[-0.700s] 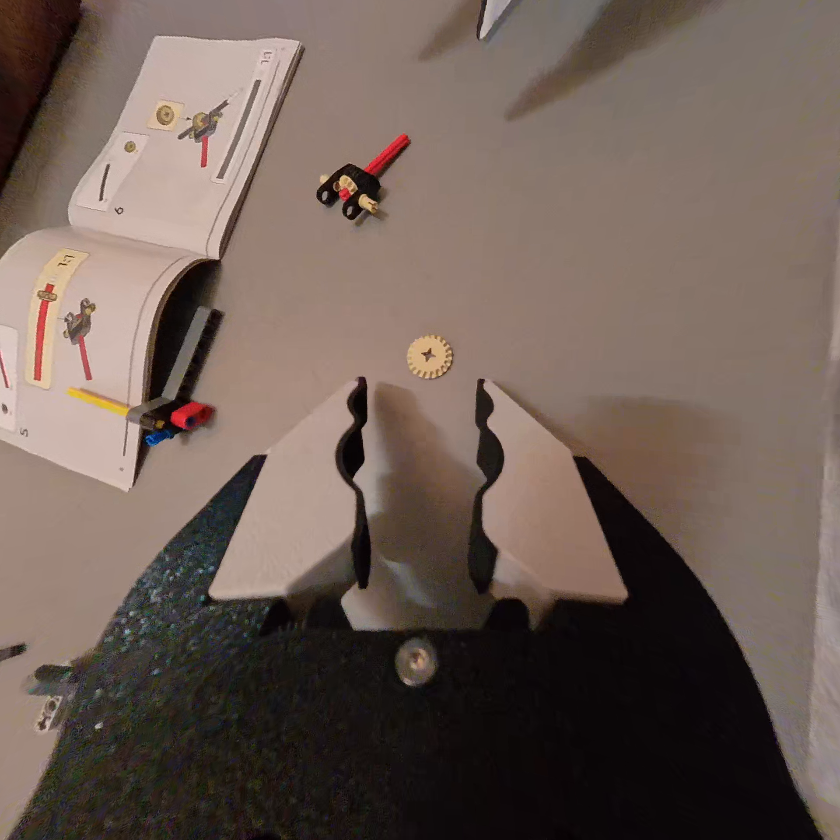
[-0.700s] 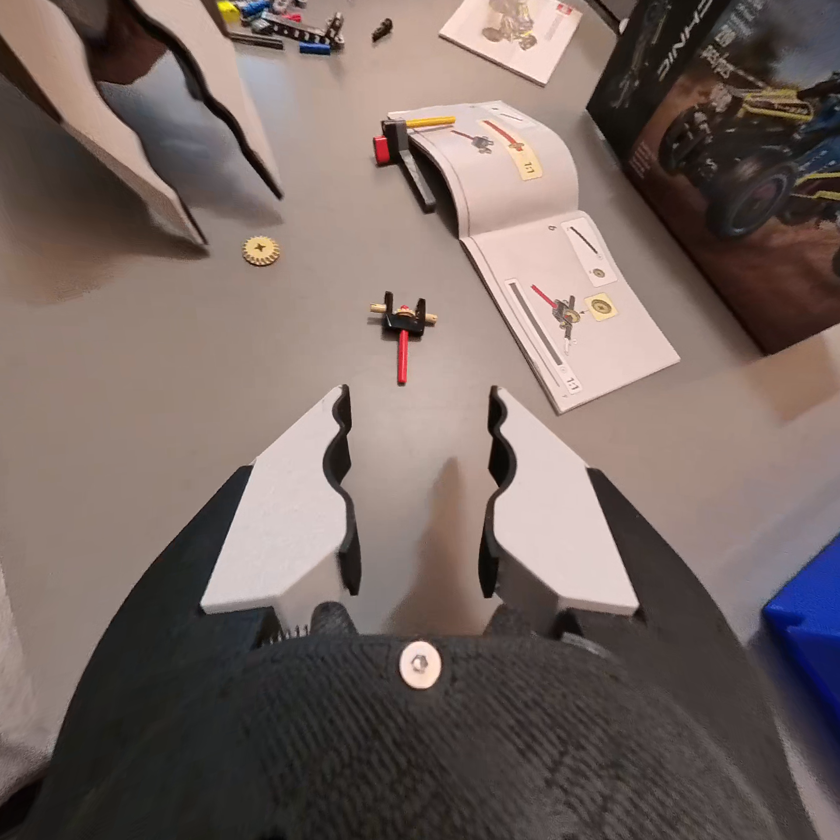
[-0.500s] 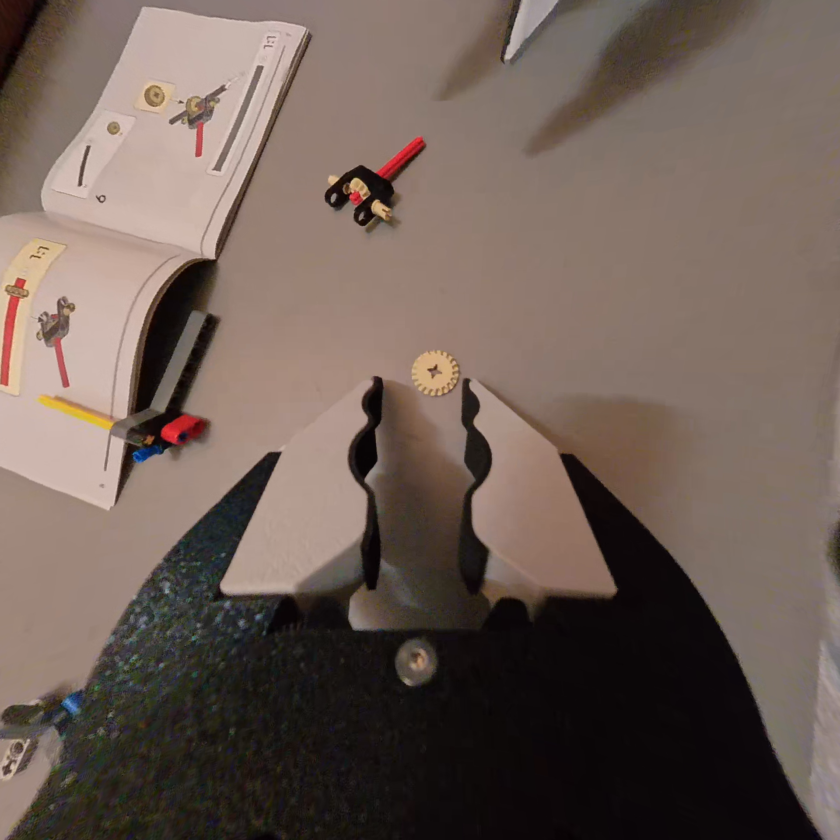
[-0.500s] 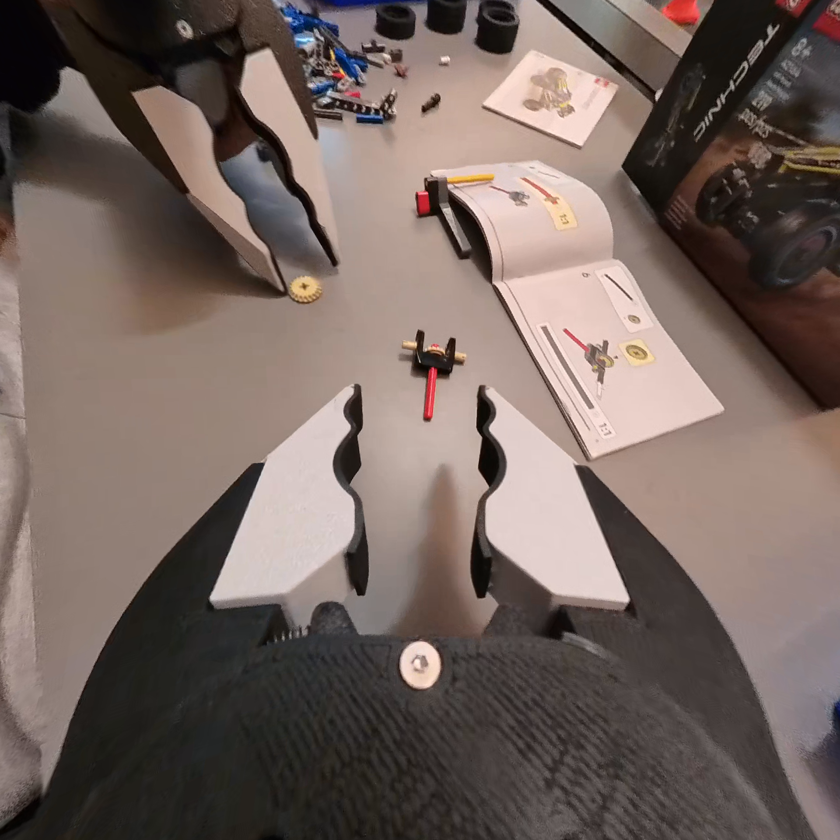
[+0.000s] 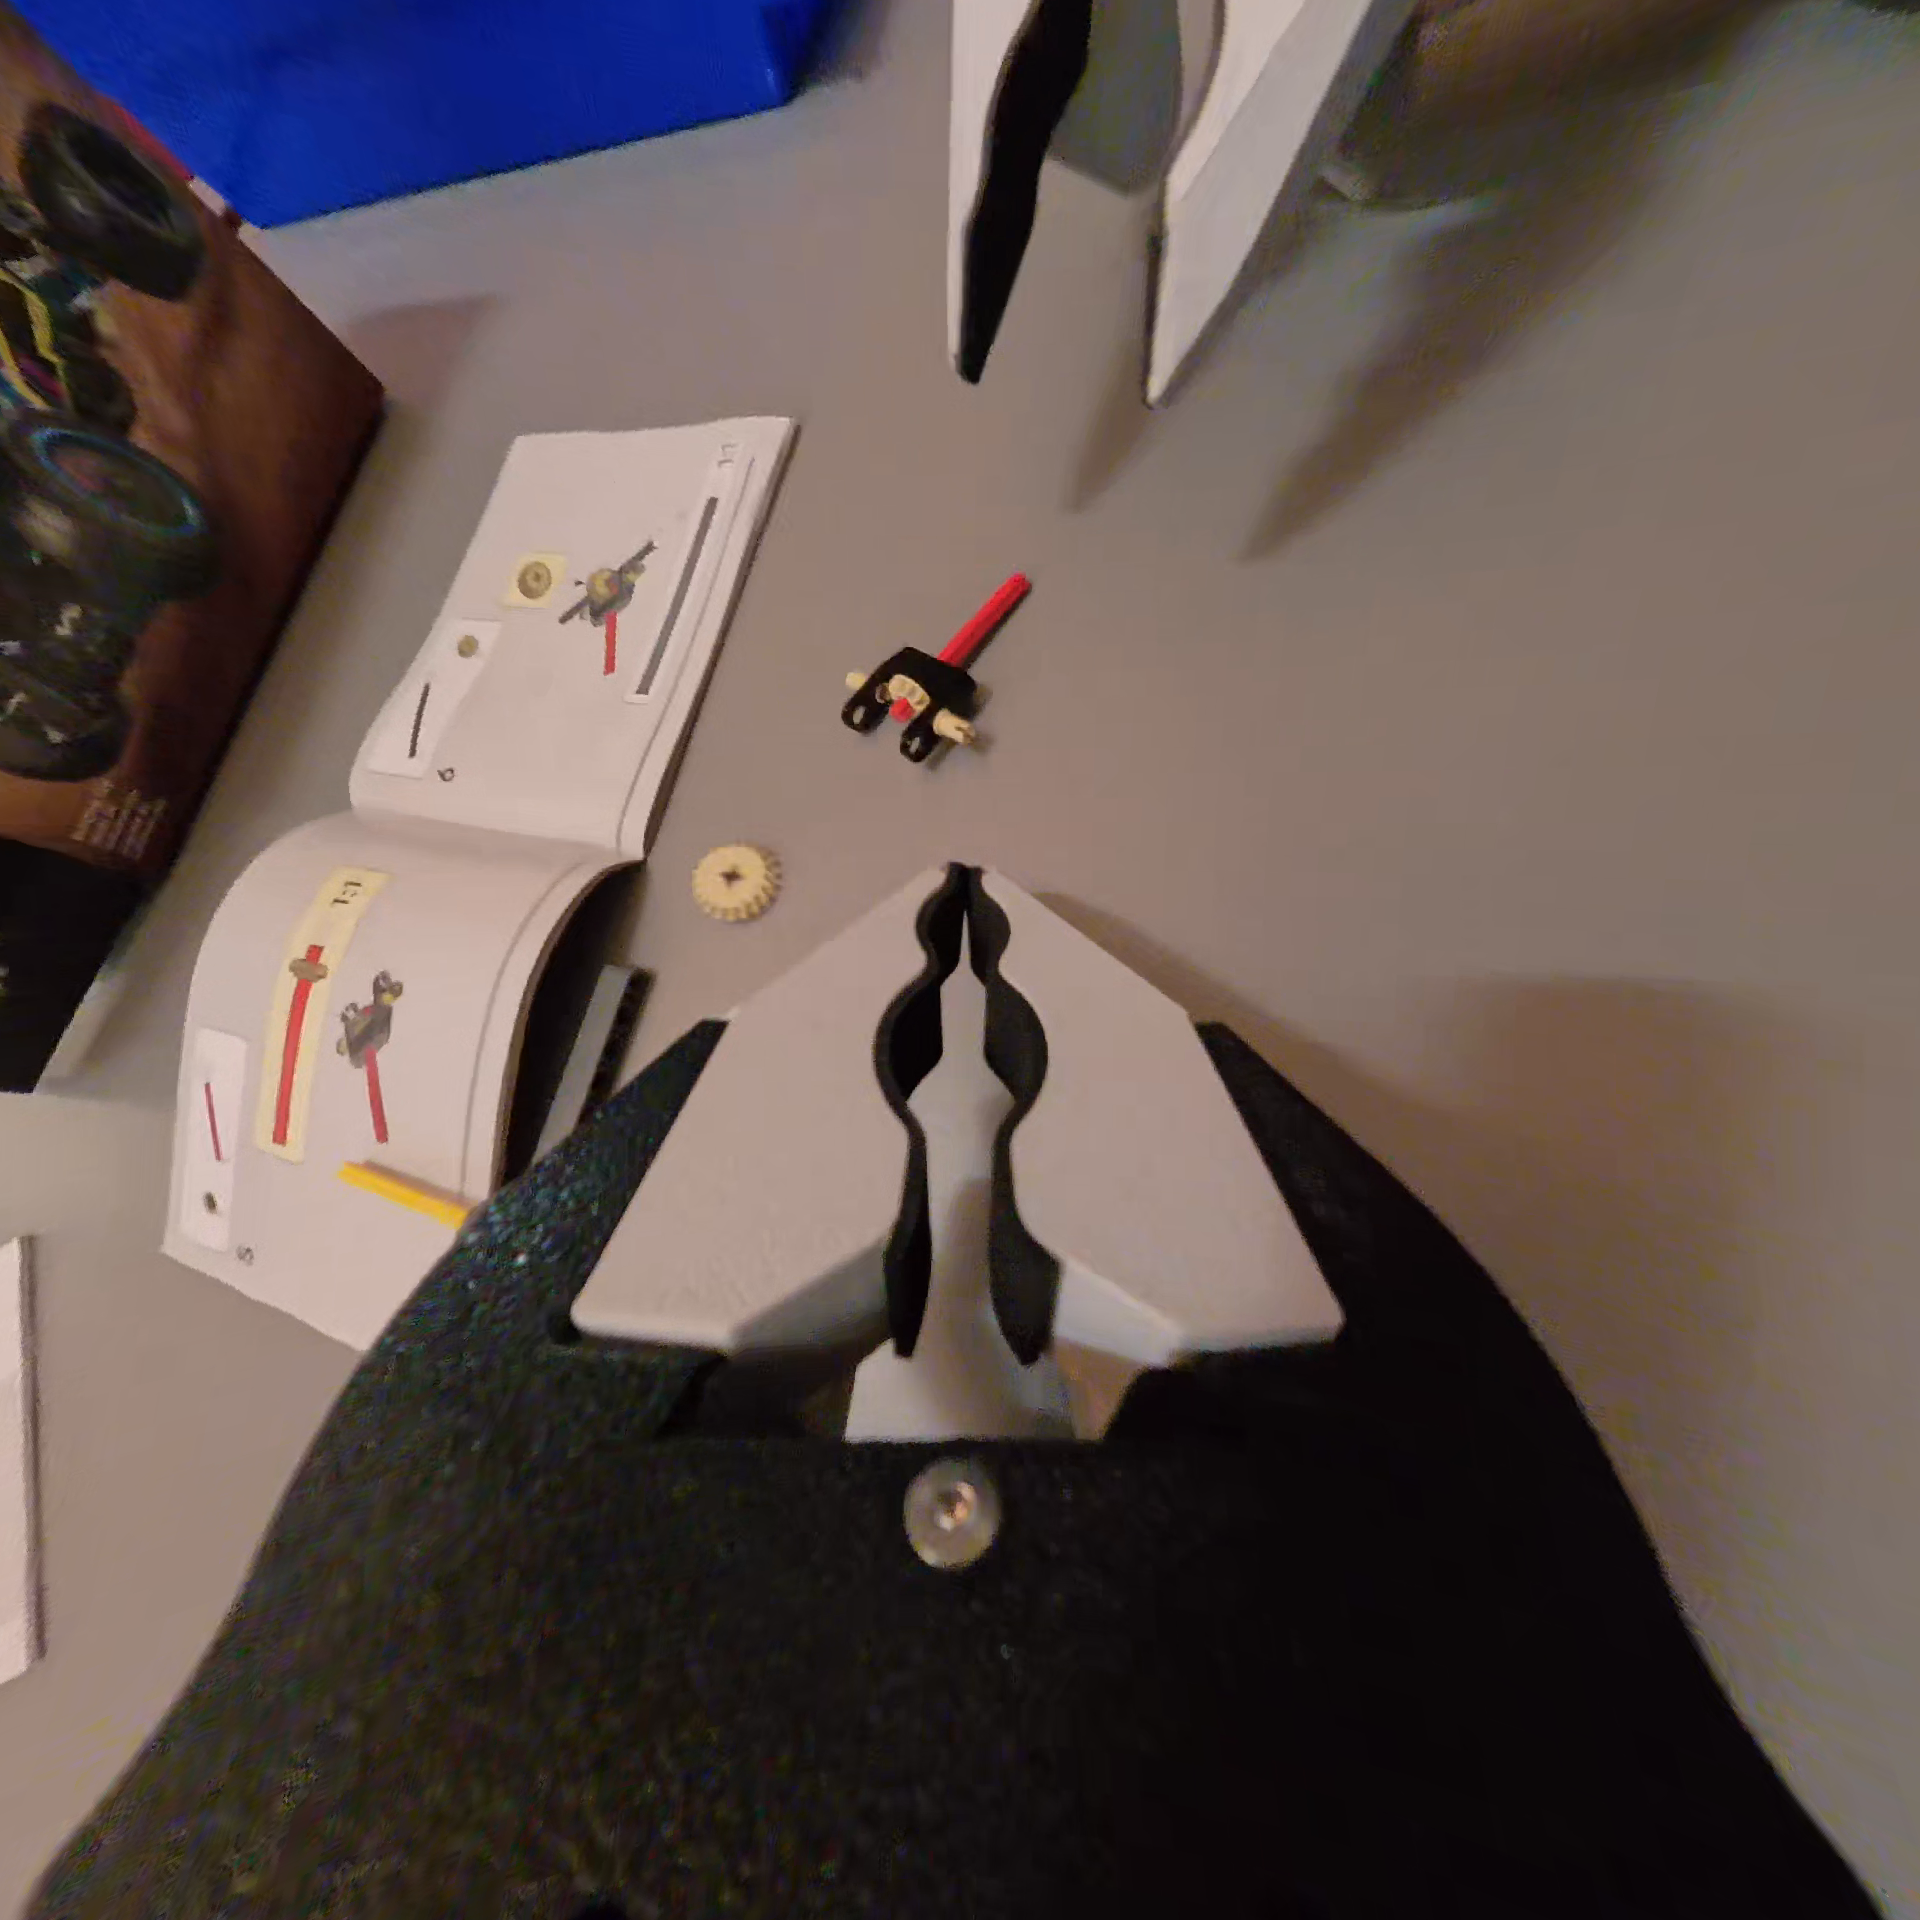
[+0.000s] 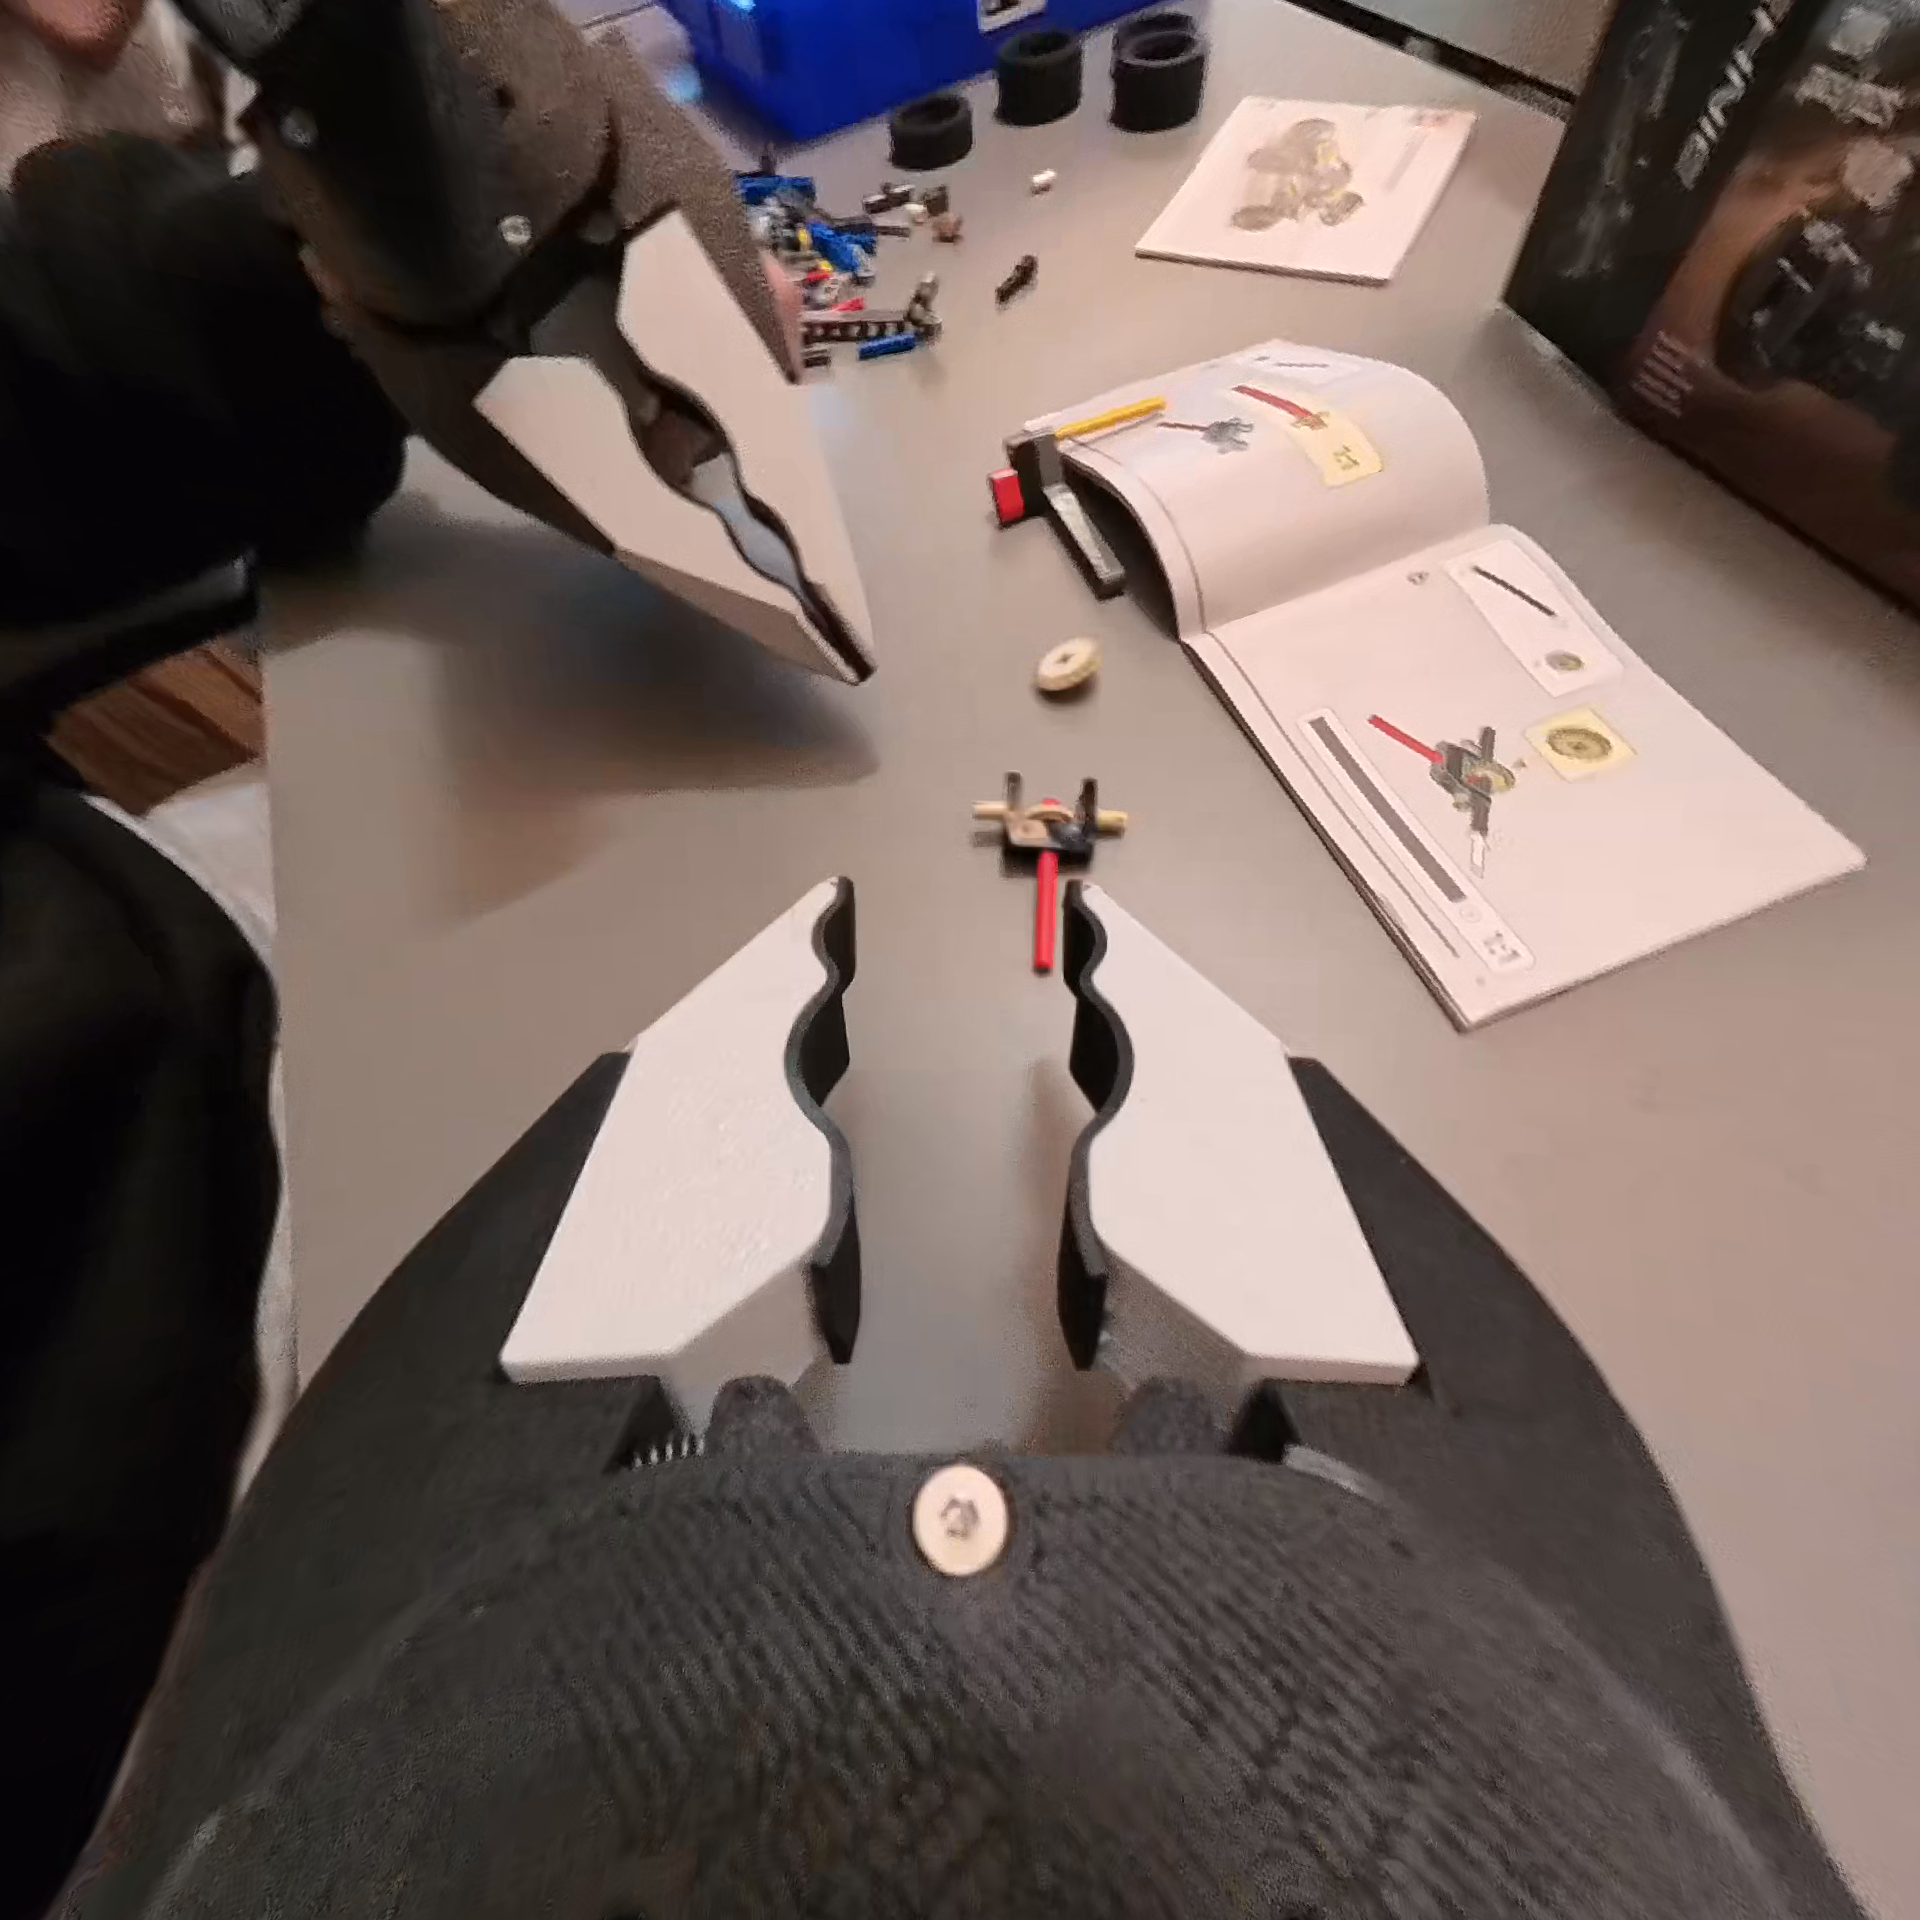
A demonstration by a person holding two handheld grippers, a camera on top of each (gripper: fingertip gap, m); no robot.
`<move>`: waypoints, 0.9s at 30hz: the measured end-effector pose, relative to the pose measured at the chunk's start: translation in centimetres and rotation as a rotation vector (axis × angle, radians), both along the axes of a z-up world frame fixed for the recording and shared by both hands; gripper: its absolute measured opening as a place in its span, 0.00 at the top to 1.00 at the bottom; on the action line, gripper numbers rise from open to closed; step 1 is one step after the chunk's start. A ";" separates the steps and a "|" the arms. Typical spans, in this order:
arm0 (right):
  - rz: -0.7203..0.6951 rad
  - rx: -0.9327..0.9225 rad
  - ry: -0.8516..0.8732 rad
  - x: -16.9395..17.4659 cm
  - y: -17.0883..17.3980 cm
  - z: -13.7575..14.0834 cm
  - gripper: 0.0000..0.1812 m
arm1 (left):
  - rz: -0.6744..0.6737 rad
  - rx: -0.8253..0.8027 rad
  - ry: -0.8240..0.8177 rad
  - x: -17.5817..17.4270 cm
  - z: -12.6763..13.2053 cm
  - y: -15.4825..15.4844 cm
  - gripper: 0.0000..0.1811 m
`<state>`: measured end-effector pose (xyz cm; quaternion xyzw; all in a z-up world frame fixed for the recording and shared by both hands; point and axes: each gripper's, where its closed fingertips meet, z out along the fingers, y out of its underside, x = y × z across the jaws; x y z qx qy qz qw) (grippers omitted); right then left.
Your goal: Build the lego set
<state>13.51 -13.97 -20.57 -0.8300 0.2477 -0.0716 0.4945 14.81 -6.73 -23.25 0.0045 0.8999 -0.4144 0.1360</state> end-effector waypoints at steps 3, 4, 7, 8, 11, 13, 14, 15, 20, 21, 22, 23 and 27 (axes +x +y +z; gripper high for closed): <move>-0.030 -0.061 0.009 0.5 -0.8 -1.1 0.79 | -0.053 0.057 0.040 -0.5 -1.1 -0.1 1.00; -0.033 -0.090 -0.002 0.5 -1.1 -1.4 0.79 | -0.048 0.042 0.038 -0.2 -0.9 -0.2 1.00; -0.043 -0.117 -0.030 0.6 -1.6 -1.3 0.79 | 0.029 0.020 0.017 2.0 0.1 0.0 1.00; -0.043 -0.117 -0.032 0.7 -1.7 -1.2 0.79 | 0.075 0.039 0.012 3.3 0.2 0.1 0.97; -0.058 -0.127 -0.036 1.3 -2.0 -1.3 0.80 | 0.161 0.104 0.041 6.2 -0.4 -0.1 0.93; -0.062 -0.151 -0.036 1.4 -2.2 -1.6 0.80 | 0.172 0.117 0.099 7.1 -1.2 -0.9 0.90; -0.063 -0.157 -0.041 1.4 -2.3 -1.6 0.80 | 0.196 0.116 0.110 7.7 -1.5 -1.1 0.90; -0.063 -0.160 -0.043 1.3 -2.3 -1.7 0.80 | 0.204 0.120 0.121 8.0 -1.8 -1.3 0.90; -0.054 -0.169 -0.041 0.9 -2.5 -2.1 0.80 | 0.177 0.105 0.161 7.5 -2.5 -2.4 0.91; -0.051 -0.168 -0.039 0.9 -2.4 -2.2 0.80 | 0.184 0.114 0.156 7.4 -2.5 -2.2 0.91; -0.047 -0.166 -0.036 0.9 -2.3 -2.3 0.80 | 0.188 0.123 0.146 7.4 -2.5 -2.1 0.91; -0.045 -0.166 -0.034 1.0 -2.3 -2.4 0.80 | 0.182 0.127 0.137 7.3 -2.5 -2.0 0.91; -0.049 -0.151 -0.037 1.3 -1.9 -1.8 0.80 | 0.159 0.135 0.125 6.5 -2.4 -1.4 0.92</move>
